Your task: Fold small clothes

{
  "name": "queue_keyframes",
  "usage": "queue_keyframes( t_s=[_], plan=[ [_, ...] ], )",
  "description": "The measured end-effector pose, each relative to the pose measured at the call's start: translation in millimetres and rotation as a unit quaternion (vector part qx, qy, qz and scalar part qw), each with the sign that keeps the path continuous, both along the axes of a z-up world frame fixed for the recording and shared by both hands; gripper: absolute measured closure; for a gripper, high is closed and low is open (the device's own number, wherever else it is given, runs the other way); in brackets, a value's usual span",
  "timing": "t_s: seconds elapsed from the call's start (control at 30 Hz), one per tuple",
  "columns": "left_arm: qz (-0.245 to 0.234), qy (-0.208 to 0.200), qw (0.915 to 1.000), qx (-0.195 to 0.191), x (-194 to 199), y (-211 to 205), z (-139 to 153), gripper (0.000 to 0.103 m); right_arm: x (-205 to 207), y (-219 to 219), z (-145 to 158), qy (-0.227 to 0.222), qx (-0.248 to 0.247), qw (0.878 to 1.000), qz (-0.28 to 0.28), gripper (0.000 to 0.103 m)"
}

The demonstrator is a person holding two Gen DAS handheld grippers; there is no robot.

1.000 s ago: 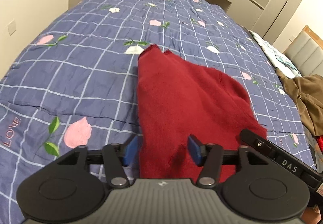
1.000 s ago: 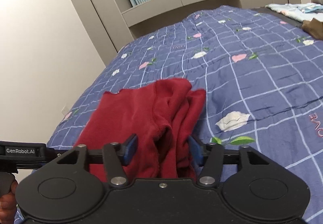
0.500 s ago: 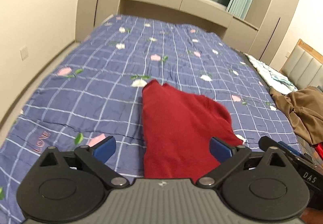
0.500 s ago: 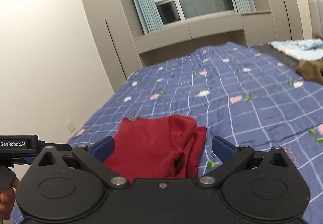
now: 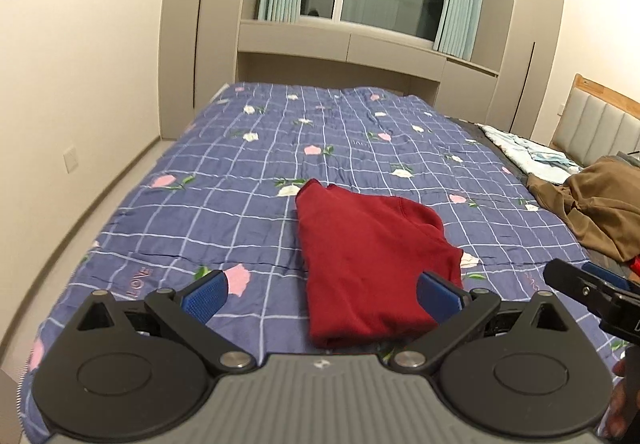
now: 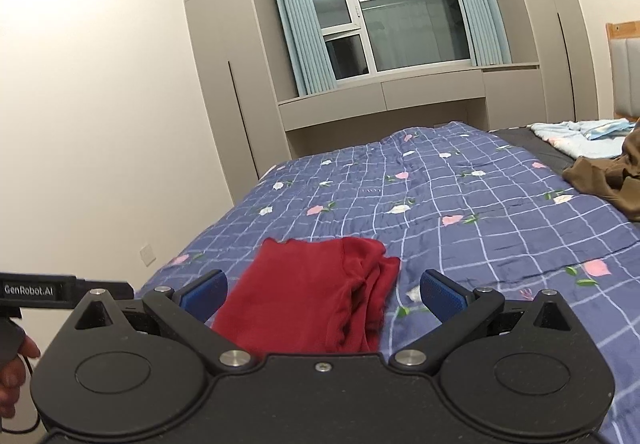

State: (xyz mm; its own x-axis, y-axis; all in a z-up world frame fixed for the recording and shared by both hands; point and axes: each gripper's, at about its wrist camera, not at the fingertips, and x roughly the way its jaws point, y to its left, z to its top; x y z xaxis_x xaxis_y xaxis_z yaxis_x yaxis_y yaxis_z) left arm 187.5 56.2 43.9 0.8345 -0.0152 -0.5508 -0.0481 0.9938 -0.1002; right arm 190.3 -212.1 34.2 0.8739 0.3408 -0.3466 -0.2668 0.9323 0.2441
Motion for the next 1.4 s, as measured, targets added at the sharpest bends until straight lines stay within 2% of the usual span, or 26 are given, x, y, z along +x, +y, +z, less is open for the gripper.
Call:
queue_keyframes(
  t_s=[0.17,0.5,0.87,1.4],
  plan=[
    [0.006,-0.022,0.9996,0.014,-32,-2,-6,0.001,-32,0,-3,-0.010,-0.034,0.999,0.005,0.001],
    [-0.004,-0.022,0.9996,0.018,-68,-3,-33,0.001,-69,5,-15,-0.021,-0.071,0.997,0.009,0.001],
    [0.000,0.001,1.0000,0.007,-74,4,-54,0.001,-69,9,-32,0.000,-0.077,0.997,0.014,0.001],
    [0.000,0.025,0.9997,0.007,-61,3,-61,0.001,-57,9,-42,0.021,-0.077,0.997,0.016,0.001]
  ],
)
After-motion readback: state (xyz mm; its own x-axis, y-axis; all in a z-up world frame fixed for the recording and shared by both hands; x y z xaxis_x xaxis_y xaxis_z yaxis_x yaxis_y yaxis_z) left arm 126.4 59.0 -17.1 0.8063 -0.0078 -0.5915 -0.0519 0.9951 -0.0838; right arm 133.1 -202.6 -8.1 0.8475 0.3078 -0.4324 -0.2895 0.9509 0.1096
